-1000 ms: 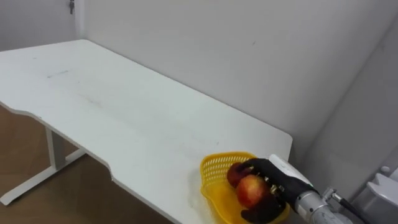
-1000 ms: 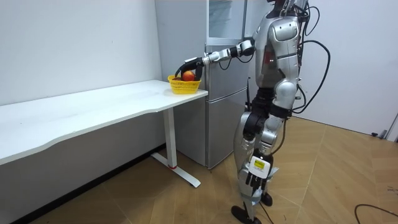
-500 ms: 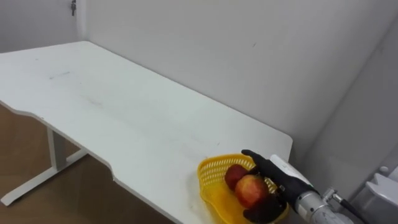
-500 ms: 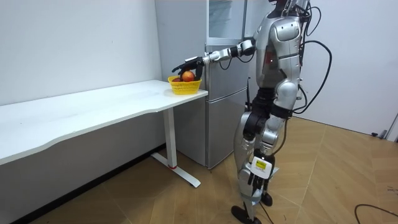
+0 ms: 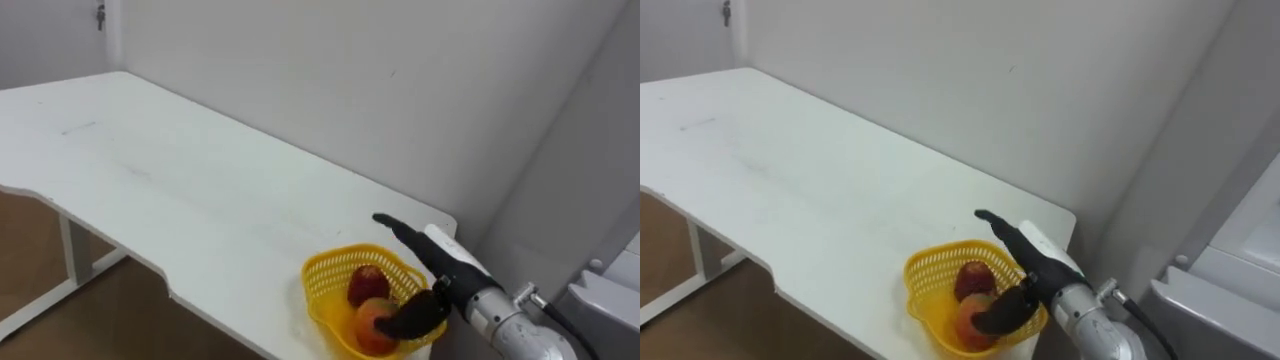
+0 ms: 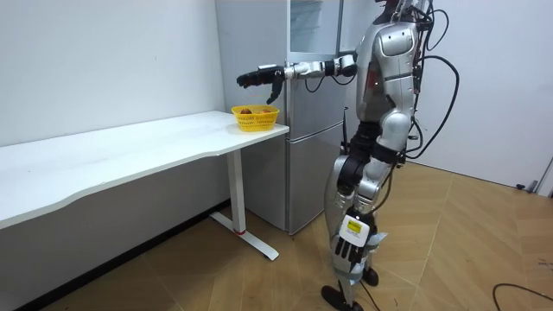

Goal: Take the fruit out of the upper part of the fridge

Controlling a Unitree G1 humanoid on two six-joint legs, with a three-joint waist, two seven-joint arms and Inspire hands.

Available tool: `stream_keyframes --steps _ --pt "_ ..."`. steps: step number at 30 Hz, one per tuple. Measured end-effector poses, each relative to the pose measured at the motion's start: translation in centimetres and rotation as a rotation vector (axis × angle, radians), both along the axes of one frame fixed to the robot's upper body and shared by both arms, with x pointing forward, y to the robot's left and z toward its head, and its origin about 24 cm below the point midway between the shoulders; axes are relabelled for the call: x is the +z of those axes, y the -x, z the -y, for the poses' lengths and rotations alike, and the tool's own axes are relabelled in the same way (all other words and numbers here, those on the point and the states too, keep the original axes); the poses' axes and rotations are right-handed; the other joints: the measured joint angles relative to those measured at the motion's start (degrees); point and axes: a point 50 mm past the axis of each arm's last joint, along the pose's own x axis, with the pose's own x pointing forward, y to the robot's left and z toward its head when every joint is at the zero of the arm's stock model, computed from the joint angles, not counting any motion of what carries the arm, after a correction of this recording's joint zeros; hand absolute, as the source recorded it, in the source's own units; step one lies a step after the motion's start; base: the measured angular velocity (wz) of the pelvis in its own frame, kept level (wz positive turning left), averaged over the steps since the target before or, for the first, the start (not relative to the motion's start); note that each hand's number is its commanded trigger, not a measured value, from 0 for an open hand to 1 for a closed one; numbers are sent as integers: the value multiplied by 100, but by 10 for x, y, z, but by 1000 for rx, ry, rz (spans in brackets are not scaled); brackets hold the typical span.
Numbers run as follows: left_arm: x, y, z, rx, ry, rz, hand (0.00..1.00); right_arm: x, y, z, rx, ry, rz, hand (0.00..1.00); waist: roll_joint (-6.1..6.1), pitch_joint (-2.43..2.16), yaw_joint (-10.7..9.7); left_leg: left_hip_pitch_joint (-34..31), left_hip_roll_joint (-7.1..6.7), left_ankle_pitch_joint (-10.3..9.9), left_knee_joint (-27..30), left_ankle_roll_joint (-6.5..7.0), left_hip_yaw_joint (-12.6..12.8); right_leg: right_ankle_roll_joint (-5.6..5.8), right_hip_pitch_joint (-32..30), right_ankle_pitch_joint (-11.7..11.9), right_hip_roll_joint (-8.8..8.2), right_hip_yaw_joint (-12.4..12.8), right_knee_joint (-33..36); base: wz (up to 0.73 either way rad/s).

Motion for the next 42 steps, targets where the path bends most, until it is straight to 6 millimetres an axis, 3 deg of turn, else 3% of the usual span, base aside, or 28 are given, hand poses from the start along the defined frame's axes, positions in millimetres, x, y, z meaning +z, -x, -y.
stream_keyframes --steps 8,17,22,26,29,33,40,42 --pt "-3 19 7 -1 -5 -39 0 39 5 -2 4 -126 156 0 219 -85 -244 164 12 -1 -29 2 120 4 84 2 13 165 9 -8" --pt "-3 18 9 7 2 -15 0 66 12 -1 21 -235 281 0 255 -86 -399 314 46 -1 -99 1 227 -5 162 7 43 291 13 -6" --pt "-3 18 9 8 -1 -16 0 82 21 -6 54 -280 345 0 283 -89 -589 342 45 -2 -110 3 261 -2 167 9 45 343 11 -4" --pt "-4 22 10 11 -12 -22 0 89 26 -10 83 -323 372 0 423 -110 -649 490 71 -4 -166 9 406 2 214 12 65 496 13 -19" --pt "-4 23 10 11 -12 -22 0 97 32 -13 108 -341 404 0 498 -91 -777 532 93 -4 -225 8 441 1 210 12 85 554 20 -12" --pt "-7 28 20 20 16 -33 0 115 55 -18 163 -341 521 0 631 -111 -956 568 114 -5 -238 8 568 -10 181 23 100 652 16 -12" --pt "-10 25 25 24 29 -23 0 113 80 -13 165 -361 590 0 726 -112 -1119 696 188 -19 -337 -1 843 -30 161 39 164 884 24 -20" --pt "-10 24 26 37 26 -9 0 105 89 -10 134 -370 598 0 824 -127 -1208 737 224 -70 -314 -10 960 -40 169 60 210 983 16 -28"
